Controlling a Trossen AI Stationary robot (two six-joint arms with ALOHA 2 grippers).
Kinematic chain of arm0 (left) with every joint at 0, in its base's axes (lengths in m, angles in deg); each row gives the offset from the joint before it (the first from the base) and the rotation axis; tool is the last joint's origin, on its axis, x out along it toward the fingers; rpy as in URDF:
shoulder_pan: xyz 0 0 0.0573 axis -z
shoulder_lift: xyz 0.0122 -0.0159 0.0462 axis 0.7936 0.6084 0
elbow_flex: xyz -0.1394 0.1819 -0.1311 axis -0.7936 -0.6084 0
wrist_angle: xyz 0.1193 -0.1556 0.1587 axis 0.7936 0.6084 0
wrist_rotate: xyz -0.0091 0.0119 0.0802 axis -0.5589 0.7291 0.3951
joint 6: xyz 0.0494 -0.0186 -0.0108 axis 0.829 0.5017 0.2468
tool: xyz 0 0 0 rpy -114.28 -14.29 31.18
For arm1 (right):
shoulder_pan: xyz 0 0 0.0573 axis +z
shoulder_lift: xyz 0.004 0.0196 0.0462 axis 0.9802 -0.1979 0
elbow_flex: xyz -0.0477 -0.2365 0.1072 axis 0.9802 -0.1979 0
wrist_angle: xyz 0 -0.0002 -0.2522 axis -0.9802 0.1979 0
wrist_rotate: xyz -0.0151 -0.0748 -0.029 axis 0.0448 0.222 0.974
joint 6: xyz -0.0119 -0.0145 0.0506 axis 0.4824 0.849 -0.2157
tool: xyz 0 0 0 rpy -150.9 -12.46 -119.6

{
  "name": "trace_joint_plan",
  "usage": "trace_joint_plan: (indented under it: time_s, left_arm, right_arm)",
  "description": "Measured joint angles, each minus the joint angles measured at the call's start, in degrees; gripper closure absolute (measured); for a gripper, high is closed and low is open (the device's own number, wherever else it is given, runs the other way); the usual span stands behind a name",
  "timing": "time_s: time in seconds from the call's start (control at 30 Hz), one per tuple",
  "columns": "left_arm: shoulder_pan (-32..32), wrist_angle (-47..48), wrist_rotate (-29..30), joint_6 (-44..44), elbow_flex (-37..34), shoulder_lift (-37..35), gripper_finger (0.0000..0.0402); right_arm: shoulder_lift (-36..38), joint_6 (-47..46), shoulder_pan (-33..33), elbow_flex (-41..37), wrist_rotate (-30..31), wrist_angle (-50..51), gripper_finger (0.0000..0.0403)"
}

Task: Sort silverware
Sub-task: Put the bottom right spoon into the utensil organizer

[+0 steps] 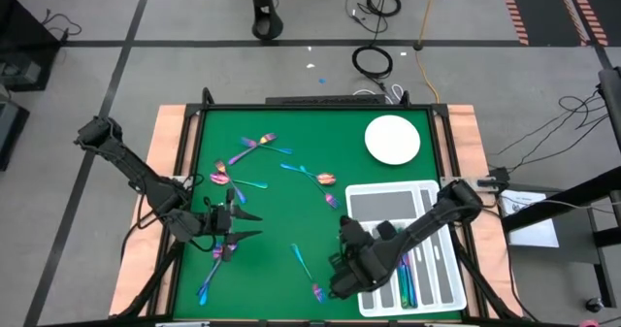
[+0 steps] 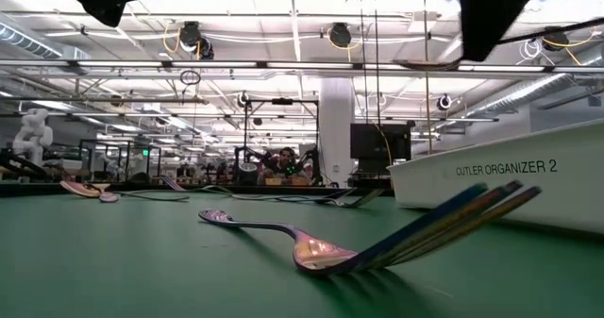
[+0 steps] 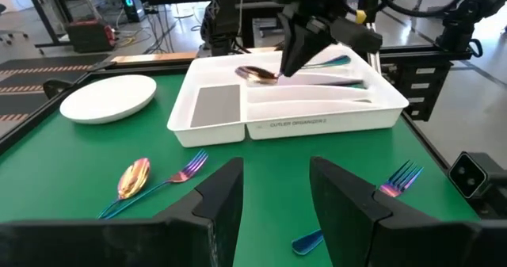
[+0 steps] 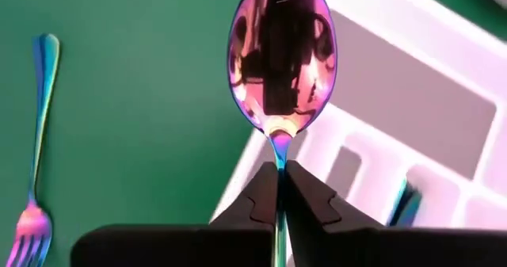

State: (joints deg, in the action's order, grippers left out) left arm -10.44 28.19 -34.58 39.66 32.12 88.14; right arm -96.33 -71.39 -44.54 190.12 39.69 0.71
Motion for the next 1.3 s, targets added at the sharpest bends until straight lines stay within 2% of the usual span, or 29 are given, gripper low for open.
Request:
trace_joint_plan:
  time_s: [0.17,0.37,0.5,0.73,1.0,1.3]
  left_arm:
    - [-0.11,0.0,-0.02,0.08,0.0,0.0,0.0253]
    - [-0.11,-0.33,0.0,0.59,0.0,0.0,0.0253]
    - [-0.11,-1.19,0.0,2.1,0.0,0.0,0.0253]
    - [-0.11,-2.65,0.33,4.0,0.0,0.0,0.0253]
    - [-0.11,-2.82,0.52,4.59,0.0,-0.02,0.0253]
    - [-0.11,-2.84,0.66,4.57,0.0,0.0,0.0253]
  right_arm:
    - [2.28,-8.78,2.74,-5.53,-3.31,0.04,0.0403]
    - [5.71,-20.09,5.53,-15.84,-9.04,0.09,0.0403]
    - [7.96,-26.71,7.24,-19.73,-8.42,-2.02,0.0403]
    - [8.94,-29.84,8.3,-20.76,-6.75,-5.17,0.0403]
    - [6.81,-30.39,8.28,-21.31,-4.08,-7.31,0.0403]
    - [6.72,-31.94,8.28,-27.17,-5.73,-14.96,0.0403]
